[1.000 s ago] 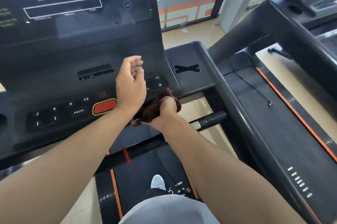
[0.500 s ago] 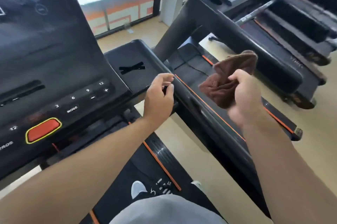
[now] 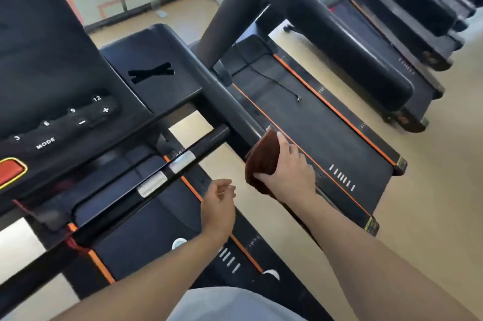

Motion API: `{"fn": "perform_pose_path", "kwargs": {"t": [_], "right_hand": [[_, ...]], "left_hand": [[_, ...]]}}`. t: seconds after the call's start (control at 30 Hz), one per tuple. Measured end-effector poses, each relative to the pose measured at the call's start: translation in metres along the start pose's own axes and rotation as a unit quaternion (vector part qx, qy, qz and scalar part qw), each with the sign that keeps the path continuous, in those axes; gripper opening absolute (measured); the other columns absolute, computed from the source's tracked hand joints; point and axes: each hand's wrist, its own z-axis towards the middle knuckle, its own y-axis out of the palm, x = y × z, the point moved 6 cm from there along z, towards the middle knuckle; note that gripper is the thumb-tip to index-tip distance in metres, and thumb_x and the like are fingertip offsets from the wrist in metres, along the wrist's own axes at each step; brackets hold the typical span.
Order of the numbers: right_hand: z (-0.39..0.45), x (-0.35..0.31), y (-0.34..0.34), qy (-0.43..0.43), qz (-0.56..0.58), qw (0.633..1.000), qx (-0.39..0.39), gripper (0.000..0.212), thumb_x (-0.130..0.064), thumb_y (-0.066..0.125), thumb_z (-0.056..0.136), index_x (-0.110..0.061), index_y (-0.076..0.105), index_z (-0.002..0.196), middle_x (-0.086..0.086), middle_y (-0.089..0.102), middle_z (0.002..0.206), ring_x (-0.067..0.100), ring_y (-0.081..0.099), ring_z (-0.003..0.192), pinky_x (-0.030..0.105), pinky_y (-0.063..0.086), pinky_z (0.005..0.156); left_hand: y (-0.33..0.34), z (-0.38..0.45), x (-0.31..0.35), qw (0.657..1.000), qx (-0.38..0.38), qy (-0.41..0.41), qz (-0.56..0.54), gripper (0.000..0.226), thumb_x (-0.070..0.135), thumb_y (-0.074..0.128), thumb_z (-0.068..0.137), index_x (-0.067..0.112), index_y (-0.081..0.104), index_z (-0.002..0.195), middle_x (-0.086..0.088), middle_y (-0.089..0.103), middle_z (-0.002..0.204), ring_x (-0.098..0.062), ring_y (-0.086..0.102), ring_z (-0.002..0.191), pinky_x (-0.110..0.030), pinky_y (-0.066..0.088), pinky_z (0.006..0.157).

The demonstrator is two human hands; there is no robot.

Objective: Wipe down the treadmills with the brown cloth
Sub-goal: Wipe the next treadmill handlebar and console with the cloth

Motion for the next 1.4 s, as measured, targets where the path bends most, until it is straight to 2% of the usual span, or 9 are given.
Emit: {"fn": "perform_pose_path", "kwargs": {"t": [0.13, 0.23, 0.3, 0.37, 0.5, 0.7, 0.9, 1.17, 1.4], "right_hand": [[0.050, -0.008, -0.014, -0.046, 0.184, 0.972, -0.136, 0.087, -0.068, 0.088, 0.057, -0.036, 0.057, 0.131, -0.011, 0.069, 0.123, 0.014, 0.066, 0.113, 0.040, 0.051, 0.102], [0.062, -0.007, -0.011, -0.102, 0.246, 0.937, -0.225, 0.053, -0.046, 0.096, 0.067, -0.032, 0.069, 0.110, -0.013, 0.075, 0.105, 0.001, 0.070, 0.096, 0.032, 0.056, 0.098], [0.057, 0.003, -0.008, -0.118, 0.248, 0.937, -0.214, 0.089, -0.047, 0.098, 0.060, -0.027, 0.056, 0.136, -0.009, 0.068, 0.124, 0.009, 0.066, 0.113, 0.035, 0.052, 0.103], [0.035, 0.020, -0.004, -0.137, 0.190, 0.953, -0.194, 0.127, -0.049, 0.096, 0.057, -0.028, 0.022, 0.158, -0.002, 0.050, 0.145, 0.022, 0.054, 0.130, 0.040, 0.047, 0.107], [-0.028, 0.078, 0.011, -0.176, 0.034, 0.978, -0.110, 0.140, -0.052, 0.087, 0.067, -0.034, -0.015, 0.161, 0.010, 0.029, 0.155, 0.040, 0.048, 0.131, 0.052, 0.049, 0.101], [-0.129, 0.204, 0.041, -0.200, -0.049, 0.978, 0.032, 0.120, -0.052, 0.078, 0.080, -0.029, -0.007, 0.162, 0.013, 0.026, 0.161, 0.036, 0.048, 0.130, 0.050, 0.051, 0.096], [-0.177, 0.307, 0.064, -0.137, 0.185, 0.973, 0.005, 0.115, -0.042, 0.085, 0.077, -0.038, 0.007, 0.161, 0.000, 0.048, 0.140, 0.024, 0.057, 0.120, 0.046, 0.057, 0.085], [-0.157, 0.262, 0.053, -0.185, 0.093, 0.977, 0.058, 0.104, -0.054, 0.078, 0.083, -0.023, 0.018, 0.161, 0.010, 0.049, 0.143, 0.031, 0.054, 0.123, 0.050, 0.055, 0.095], [-0.114, 0.177, 0.038, -0.224, -0.038, 0.970, 0.087, 0.098, -0.053, 0.061, 0.096, -0.016, 0.000, 0.164, 0.018, 0.030, 0.162, 0.039, 0.044, 0.141, 0.050, 0.043, 0.110]], "left_hand": [[0.002, -0.001, 0.002, 1.000, 0.011, -0.003, 0.021, 0.011, 0.023, 0.059, 0.101, 0.032, 0.065, 0.102, 0.004, 0.072, 0.098, -0.016, 0.071, 0.095, -0.046, 0.055, 0.093], [0.014, -0.012, 0.010, 0.999, 0.009, 0.023, 0.028, 0.010, 0.028, 0.057, 0.102, 0.033, 0.063, 0.108, 0.007, 0.070, 0.106, -0.014, 0.067, 0.103, -0.039, 0.054, 0.095], [0.030, -0.025, 0.016, 0.999, -0.014, 0.037, 0.029, 0.017, 0.026, 0.054, 0.105, 0.033, 0.061, 0.118, 0.011, 0.068, 0.116, -0.006, 0.063, 0.108, -0.025, 0.050, 0.093], [0.051, -0.038, 0.011, 0.999, -0.031, 0.029, 0.016, 0.026, 0.024, 0.051, 0.106, 0.031, 0.060, 0.130, 0.012, 0.067, 0.123, -0.004, 0.060, 0.113, -0.024, 0.047, 0.096], [0.098, -0.079, -0.014, 1.000, -0.010, -0.007, -0.004, 0.026, 0.020, 0.046, 0.104, 0.030, 0.066, 0.118, 0.004, 0.072, 0.112, -0.017, 0.066, 0.109, -0.041, 0.052, 0.099], [0.182, -0.170, -0.090, 0.998, -0.006, -0.064, 0.010, 0.023, 0.020, 0.049, 0.090, 0.029, 0.068, 0.099, 0.001, 0.075, 0.096, -0.025, 0.071, 0.096, -0.052, 0.058, 0.091], [0.230, -0.229, -0.139, 0.996, -0.016, -0.086, 0.014, 0.014, 0.018, 0.058, 0.091, 0.028, 0.067, 0.096, 0.002, 0.074, 0.098, -0.020, 0.071, 0.095, -0.051, 0.056, 0.095], [0.202, -0.235, -0.114, 0.993, 0.032, -0.091, -0.070, 0.015, 0.023, 0.057, 0.103, 0.022, 0.071, 0.105, 0.001, 0.076, 0.103, -0.013, 0.075, 0.093, -0.041, 0.057, 0.095], [0.163, -0.220, -0.114, 0.992, 0.062, -0.080, -0.075, 0.016, 0.025, 0.057, 0.103, 0.021, 0.072, 0.109, 0.002, 0.074, 0.108, -0.006, 0.072, 0.089, -0.034, 0.057, 0.093]]}}
